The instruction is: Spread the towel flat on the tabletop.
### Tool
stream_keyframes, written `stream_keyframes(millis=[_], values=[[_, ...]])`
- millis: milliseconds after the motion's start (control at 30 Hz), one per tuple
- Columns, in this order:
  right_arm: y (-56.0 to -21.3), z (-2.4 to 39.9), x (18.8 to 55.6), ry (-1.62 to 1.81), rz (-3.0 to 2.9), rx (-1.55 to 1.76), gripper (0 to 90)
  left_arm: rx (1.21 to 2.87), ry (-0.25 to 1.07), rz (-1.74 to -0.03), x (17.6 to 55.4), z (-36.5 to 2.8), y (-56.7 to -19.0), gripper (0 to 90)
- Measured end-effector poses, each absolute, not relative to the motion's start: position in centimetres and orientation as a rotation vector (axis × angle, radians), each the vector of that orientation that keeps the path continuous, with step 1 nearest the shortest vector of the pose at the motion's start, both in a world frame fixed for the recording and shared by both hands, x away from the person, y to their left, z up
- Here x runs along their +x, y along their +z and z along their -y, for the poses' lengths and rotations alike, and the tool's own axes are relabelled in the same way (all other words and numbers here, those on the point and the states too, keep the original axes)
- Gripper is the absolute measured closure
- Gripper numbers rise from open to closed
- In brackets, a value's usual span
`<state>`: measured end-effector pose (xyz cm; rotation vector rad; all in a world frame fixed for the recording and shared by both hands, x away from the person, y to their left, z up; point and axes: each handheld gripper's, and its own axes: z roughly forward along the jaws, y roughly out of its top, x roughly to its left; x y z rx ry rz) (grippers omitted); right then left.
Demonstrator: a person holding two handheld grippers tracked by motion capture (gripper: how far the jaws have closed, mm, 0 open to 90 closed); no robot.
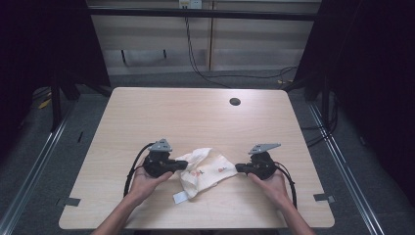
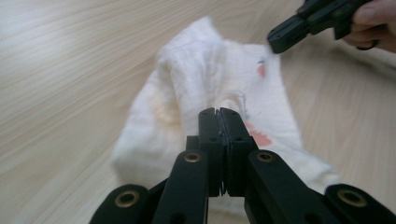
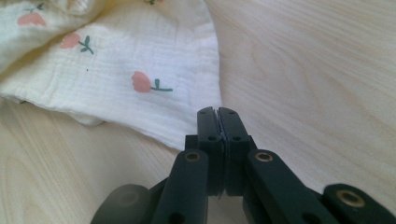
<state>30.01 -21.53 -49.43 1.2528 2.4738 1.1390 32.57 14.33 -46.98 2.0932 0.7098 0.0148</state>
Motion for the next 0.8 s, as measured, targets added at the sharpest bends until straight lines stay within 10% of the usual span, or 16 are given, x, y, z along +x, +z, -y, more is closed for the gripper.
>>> stream_keyframes(millis=[800], values=[[-49.5, 21.5, 30.0, 1.151, -2.475, 1.222, 88.4, 2.050, 0.011, -0.620, 31.7, -10.8, -45.6, 69.8]])
